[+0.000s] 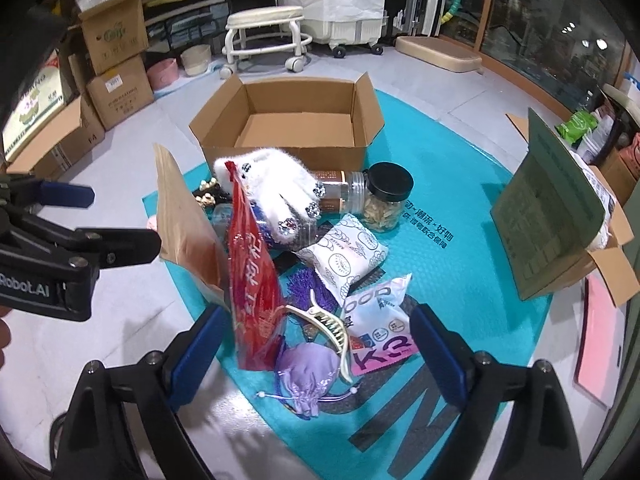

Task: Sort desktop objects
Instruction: 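Grasp the brown kraft bag with the left tool while the right tool grasps the red bag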

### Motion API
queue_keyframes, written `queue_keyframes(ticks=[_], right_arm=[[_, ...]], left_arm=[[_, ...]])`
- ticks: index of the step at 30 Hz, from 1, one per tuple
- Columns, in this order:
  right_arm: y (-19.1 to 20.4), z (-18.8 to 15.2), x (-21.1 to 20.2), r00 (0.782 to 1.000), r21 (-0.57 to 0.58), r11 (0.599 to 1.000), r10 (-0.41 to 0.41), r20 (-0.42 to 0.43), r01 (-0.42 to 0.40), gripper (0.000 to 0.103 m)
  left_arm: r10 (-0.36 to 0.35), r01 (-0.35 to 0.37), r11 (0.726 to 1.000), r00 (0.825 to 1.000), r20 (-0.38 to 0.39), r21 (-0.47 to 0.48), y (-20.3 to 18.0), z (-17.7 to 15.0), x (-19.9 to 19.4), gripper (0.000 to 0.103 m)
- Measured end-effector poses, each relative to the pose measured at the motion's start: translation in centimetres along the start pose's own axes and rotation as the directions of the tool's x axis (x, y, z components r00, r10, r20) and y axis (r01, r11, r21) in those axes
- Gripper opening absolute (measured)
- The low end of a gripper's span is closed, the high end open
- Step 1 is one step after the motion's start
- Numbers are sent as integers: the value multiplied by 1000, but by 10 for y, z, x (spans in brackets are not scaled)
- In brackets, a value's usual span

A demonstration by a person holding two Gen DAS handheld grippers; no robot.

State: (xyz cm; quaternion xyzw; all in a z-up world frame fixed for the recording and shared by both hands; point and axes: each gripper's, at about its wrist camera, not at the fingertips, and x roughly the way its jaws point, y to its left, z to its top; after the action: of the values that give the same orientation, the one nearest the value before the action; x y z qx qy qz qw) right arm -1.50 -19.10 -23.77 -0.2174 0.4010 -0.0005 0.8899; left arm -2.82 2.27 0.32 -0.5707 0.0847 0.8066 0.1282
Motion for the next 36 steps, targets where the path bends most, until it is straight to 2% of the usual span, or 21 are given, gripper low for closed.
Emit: queue_keyframes(ticks=[4,7,14,19,22,29,34,36], right_arm=[[-4,-3,4,1000,5,1000,14,-18,-14,93],[-5,-6,6,999,1,1000,16,-32,-16,93],[0,-13,7,996,-12,997,77,-49,-78,93],[8,-14,15,996,-69,996,44,-78,-50,93],[8,-15,25,992,-64,996,49,-119,-57,86],[5,-22,57,970,-15,995,96,-224,-102,72],[2,-27,74,954,11,993,118,-276,-120,52],[0,-28,77,949,25,990,137,-283,-135,47]], left_arm=[[-17,18,1000,999,-48,17,-6,11,6,103],[12,-10,999,997,-80,35,-8,15,10,103],[21,-17,999,993,-120,29,2,20,9,103],[53,-49,998,984,-172,28,8,22,22,103],[52,-48,999,978,-201,24,10,22,28,103],[-7,1,1000,963,-268,-22,13,24,42,100],[-72,44,995,937,-343,-88,21,24,54,86],[-88,55,993,930,-356,-103,24,25,56,77]])
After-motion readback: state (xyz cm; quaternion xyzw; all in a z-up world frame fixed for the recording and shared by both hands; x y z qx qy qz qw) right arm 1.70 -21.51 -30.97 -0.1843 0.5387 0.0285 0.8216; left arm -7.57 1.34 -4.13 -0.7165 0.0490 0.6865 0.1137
